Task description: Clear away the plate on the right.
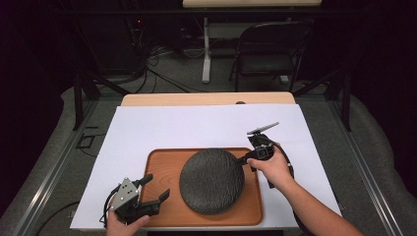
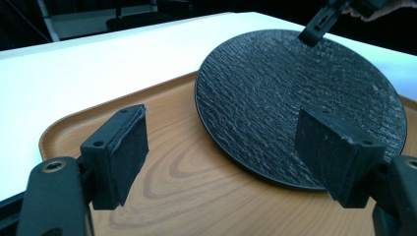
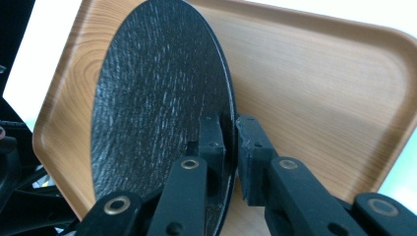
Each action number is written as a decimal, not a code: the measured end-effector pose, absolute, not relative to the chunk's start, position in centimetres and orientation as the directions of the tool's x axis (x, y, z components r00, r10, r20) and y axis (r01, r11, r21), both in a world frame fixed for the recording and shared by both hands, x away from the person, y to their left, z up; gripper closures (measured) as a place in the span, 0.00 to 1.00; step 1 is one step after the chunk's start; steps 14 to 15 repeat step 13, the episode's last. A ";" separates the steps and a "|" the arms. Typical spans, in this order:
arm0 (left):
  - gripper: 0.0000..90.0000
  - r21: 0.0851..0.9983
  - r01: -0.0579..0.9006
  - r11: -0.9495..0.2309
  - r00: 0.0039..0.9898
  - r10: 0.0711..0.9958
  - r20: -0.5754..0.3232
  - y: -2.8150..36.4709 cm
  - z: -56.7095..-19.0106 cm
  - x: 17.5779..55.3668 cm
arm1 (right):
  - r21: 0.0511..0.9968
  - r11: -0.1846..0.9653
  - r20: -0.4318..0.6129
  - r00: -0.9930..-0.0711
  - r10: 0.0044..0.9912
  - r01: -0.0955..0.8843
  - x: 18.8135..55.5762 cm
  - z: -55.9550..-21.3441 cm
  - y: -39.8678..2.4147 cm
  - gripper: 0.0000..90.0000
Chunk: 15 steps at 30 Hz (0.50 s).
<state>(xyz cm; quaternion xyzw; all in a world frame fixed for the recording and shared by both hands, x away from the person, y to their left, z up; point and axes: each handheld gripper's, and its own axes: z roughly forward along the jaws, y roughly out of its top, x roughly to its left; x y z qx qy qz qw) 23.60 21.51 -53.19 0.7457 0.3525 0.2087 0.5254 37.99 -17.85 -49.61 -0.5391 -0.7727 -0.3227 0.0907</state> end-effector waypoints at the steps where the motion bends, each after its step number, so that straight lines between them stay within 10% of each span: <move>1: 0.23 0.930 0.305 -0.204 0.665 0.745 -0.055 21.5 -53.2 23.6 | 0.387 0.196 0.501 -0.384 0.776 0.901 38.0 -50.3 -18.2 0.90; 15: 0.24 0.927 0.317 -0.202 0.666 0.743 -0.066 21.4 -53.3 23.7 | 0.338 0.112 0.576 -0.299 0.761 0.935 37.9 -53.8 -19.7 0.87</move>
